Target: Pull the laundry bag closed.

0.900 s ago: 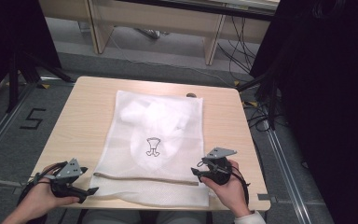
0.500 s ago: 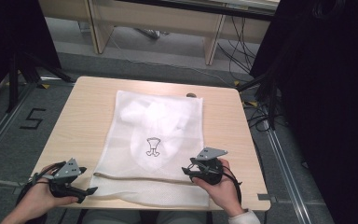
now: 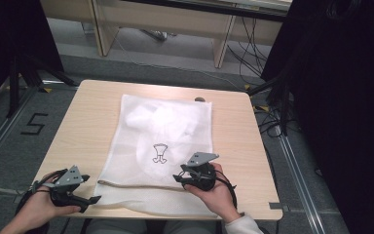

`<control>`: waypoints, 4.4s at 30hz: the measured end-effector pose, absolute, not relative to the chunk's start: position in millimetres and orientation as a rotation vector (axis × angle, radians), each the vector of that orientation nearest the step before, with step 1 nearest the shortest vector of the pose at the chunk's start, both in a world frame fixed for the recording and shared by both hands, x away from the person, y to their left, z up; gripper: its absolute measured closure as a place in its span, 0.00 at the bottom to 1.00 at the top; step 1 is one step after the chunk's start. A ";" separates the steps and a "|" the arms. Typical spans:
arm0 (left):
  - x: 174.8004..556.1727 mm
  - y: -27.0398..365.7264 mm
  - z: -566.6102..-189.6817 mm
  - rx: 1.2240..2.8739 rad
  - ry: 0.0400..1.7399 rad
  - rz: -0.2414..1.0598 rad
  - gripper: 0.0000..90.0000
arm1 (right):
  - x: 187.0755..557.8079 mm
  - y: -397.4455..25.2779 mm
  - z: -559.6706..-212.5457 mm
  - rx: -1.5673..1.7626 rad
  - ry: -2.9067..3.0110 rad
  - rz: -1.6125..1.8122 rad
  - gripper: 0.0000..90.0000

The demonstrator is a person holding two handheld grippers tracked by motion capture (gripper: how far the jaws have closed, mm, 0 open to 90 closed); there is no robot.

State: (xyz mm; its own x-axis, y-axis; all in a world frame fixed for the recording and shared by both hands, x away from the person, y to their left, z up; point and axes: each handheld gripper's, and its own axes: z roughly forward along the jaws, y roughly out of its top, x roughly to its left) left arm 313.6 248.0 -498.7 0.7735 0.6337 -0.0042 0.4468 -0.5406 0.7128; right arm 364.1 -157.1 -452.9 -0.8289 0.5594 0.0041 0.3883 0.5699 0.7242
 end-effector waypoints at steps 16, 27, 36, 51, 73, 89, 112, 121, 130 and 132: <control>312.8 246.9 -500.1 2.227 0.823 0.310 0.18 | 367.2 -108.7 -451.8 0.702 2.634 1.155 0.61; 313.1 247.4 -499.9 2.233 0.805 0.310 0.18 | 369.5 -79.6 -452.3 0.643 2.655 1.167 0.63; 312.6 246.4 -500.9 2.224 0.819 0.282 0.18 | 369.5 -56.3 -454.5 0.605 2.714 1.153 0.67; 312.8 247.3 -501.2 2.223 0.821 0.276 0.18 | 369.3 -17.8 -459.5 0.521 2.761 1.147 0.70; 313.7 249.0 -500.9 2.221 0.826 0.281 0.18 | 371.8 12.8 -466.3 0.478 2.811 1.139 0.73; 314.3 249.5 -501.2 2.222 0.833 0.274 0.18 | 373.2 41.4 -472.2 0.451 2.848 1.128 0.75; 314.4 249.7 -501.8 2.227 0.835 0.265 0.18 | 378.8 65.4 -493.6 0.459 2.903 1.083 0.82; 314.4 249.6 -501.9 2.226 0.836 0.263 0.18 | 380.1 69.7 -496.9 0.470 2.909 1.065 0.85; 315.1 250.3 -501.2 2.234 0.814 0.269 0.18 | 381.6 73.5 -499.3 0.471 2.907 1.045 0.90; 315.1 250.2 -501.3 2.233 0.815 0.268 0.18 | 381.5 73.9 -499.6 0.475 2.909 1.041 0.90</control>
State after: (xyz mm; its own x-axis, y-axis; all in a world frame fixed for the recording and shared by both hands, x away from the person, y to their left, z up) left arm 315.1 250.2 -501.3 0.7771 0.6273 -0.0507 0.4745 -0.5310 0.7021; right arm 381.5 73.9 -499.6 -0.9537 0.2880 0.0862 0.2773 0.7321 0.6221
